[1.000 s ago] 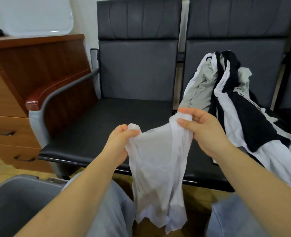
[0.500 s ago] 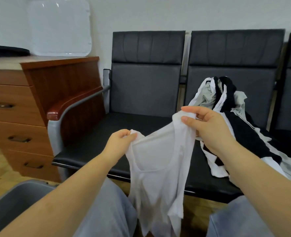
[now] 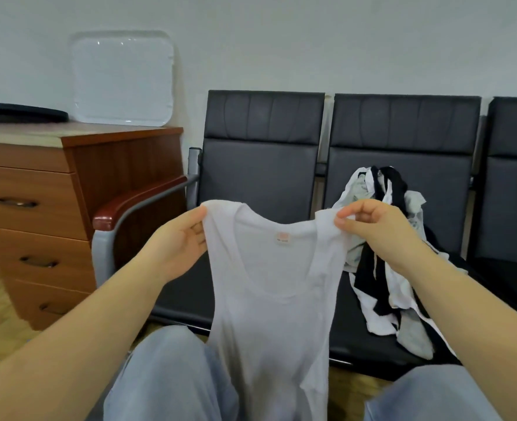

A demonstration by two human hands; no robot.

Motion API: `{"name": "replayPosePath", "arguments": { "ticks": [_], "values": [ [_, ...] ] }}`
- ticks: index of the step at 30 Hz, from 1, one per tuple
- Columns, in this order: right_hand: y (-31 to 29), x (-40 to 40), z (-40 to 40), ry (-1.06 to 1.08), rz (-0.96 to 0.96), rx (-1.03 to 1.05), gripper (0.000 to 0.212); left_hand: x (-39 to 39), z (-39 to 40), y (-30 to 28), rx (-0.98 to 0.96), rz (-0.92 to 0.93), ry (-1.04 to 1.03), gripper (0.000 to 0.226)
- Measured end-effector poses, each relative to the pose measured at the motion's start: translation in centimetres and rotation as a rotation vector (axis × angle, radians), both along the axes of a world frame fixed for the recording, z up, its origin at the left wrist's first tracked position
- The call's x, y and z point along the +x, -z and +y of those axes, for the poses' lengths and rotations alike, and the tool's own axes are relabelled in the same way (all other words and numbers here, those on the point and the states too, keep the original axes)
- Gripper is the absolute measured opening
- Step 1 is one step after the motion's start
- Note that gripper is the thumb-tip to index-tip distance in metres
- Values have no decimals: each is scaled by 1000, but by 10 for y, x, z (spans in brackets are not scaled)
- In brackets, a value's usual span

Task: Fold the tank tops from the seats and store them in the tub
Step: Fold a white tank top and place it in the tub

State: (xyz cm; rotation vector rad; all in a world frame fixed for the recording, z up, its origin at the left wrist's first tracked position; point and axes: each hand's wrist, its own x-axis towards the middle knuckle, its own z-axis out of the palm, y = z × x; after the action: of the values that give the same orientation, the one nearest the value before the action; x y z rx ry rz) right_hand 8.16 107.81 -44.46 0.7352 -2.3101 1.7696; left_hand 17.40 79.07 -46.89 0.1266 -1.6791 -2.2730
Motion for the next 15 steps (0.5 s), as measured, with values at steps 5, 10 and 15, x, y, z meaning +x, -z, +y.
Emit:
{"name": "replayPosePath", "arguments": {
  "ticks": [5,10,15],
  "values": [
    [-32,-4,5,-138,-20,-40,20,14,-22,-30,-25,153,82,23],
    [-52,-22,-7,-193,-82,-142,18,-1,-55,-49,-250,156,170,68],
    [-3,-74,-49,-65,-72,160,23,-42,-51,-15,-273,-104,82,48]
  ]
}}
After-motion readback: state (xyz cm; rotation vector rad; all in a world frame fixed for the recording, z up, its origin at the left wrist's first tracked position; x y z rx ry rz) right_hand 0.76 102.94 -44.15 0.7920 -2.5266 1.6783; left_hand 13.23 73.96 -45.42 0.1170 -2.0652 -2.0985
